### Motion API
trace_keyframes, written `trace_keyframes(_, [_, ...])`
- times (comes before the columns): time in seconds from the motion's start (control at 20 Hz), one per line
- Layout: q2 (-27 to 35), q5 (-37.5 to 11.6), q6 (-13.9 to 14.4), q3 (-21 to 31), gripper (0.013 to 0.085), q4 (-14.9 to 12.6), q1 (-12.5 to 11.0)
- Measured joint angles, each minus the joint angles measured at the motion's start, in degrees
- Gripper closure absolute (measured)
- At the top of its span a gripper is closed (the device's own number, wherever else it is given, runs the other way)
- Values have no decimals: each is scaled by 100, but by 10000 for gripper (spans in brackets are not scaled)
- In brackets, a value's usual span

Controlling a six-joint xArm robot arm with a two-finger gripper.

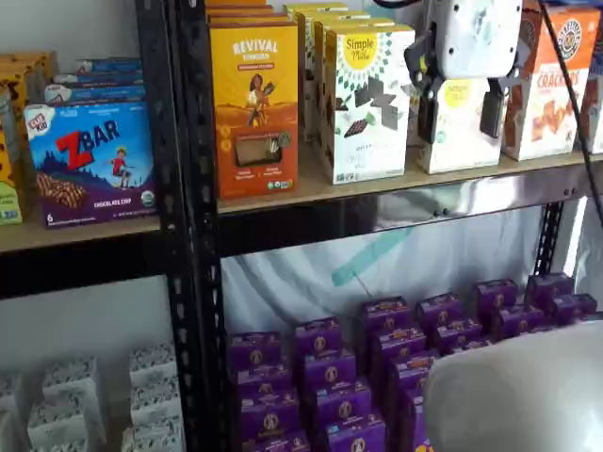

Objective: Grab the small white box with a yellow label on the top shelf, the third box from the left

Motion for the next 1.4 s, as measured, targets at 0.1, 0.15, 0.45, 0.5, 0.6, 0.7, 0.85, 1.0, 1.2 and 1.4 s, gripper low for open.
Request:
trace_keyframes(0.1, [-89, -137, -82, 82, 130, 162, -154])
trace_keyframes(0.15, [-117, -182, -108, 104, 130, 210, -193])
trace_keyframes(0.45, [-186, -353, -146, 186, 130, 93, -173])
trace_keyframes(0.5, [-181, -401, -170, 202, 130, 30, -172])
trace_keyframes(0.6, [-142, -512, -250, 234, 130, -82, -218])
trace_keyframes(0.7, [-59, -703, -391, 279, 130, -200, -327])
trace_keyframes(0.85, [90, -1046, -633, 321, 130, -284, -558])
trace_keyframes(1.0, [299, -1348, -900, 286, 130, -275, -839])
trace_keyframes(1.2, [598, -1682, -1215, 182, 130, -247, -1169])
trace_keyframes(1.4, [899, -2002, -1511, 38, 130, -148, -1487])
